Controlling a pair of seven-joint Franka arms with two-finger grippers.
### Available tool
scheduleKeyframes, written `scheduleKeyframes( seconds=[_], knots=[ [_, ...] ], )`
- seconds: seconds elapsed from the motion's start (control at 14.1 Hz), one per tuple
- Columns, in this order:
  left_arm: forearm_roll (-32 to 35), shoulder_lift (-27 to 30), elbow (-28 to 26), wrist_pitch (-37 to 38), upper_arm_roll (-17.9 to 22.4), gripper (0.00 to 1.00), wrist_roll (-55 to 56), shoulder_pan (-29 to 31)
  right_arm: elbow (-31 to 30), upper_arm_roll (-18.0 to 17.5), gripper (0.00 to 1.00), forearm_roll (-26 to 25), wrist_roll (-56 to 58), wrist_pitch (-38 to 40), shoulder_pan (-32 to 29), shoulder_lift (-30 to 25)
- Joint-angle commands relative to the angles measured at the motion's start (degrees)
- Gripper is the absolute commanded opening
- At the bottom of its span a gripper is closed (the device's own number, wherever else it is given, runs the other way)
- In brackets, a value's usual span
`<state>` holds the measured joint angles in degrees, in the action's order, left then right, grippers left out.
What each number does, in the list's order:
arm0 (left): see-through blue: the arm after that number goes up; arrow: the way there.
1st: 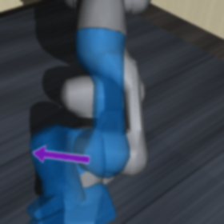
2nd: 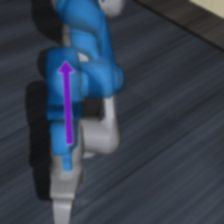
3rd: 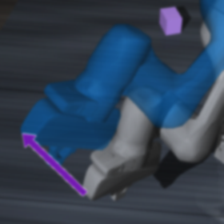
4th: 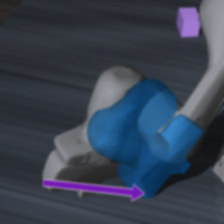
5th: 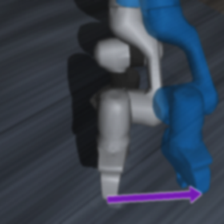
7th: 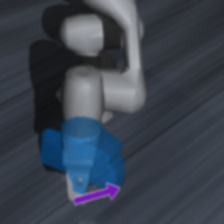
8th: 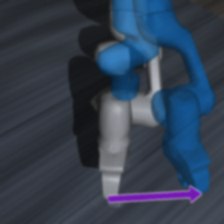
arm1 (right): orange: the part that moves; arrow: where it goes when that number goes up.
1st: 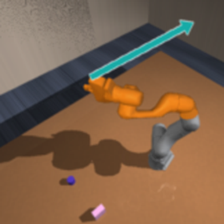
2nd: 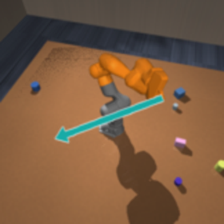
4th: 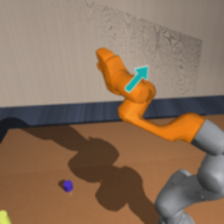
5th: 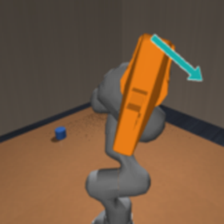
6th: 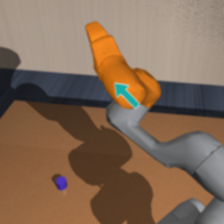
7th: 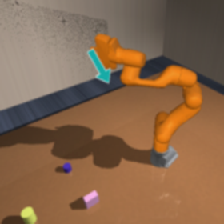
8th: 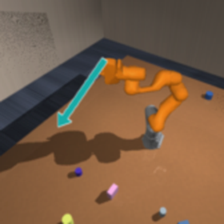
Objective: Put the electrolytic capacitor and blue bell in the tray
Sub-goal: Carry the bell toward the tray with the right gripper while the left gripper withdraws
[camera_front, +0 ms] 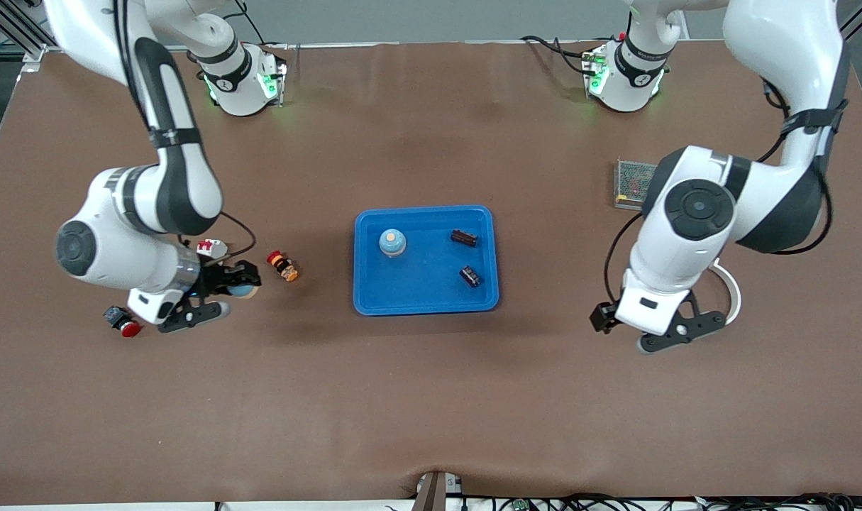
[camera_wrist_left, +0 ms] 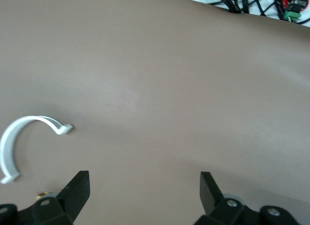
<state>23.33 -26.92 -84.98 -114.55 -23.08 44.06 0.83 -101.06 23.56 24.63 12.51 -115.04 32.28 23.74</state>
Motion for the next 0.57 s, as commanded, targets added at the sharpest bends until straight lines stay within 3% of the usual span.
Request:
scheduleKeyframes(
  seconds=[0.0, 0.21, 0.5],
  knots=[
    [-2.0, 3.1, 0.4, 3.8, -0.8, 1.0, -4.9, 2.2, -0.1, 0.5, 0.43, -0.8, -12.5, 0.2, 5.9, -1.4],
    [-5.4, 4.0, 3.3, 10.1, -1.0, 1.0, -11.4, 4.6, 2.3, 0.3, 0.43, -2.0, -25.9, 0.0, 11.9, -1.2],
    [-5.5, 6.5, 3.3, 11.9, -0.4, 1.0, -14.8, 5.1, 3.9, 0.2, 0.43, -3.2, -40.6, -2.9, 19.8, -0.3]
  ],
)
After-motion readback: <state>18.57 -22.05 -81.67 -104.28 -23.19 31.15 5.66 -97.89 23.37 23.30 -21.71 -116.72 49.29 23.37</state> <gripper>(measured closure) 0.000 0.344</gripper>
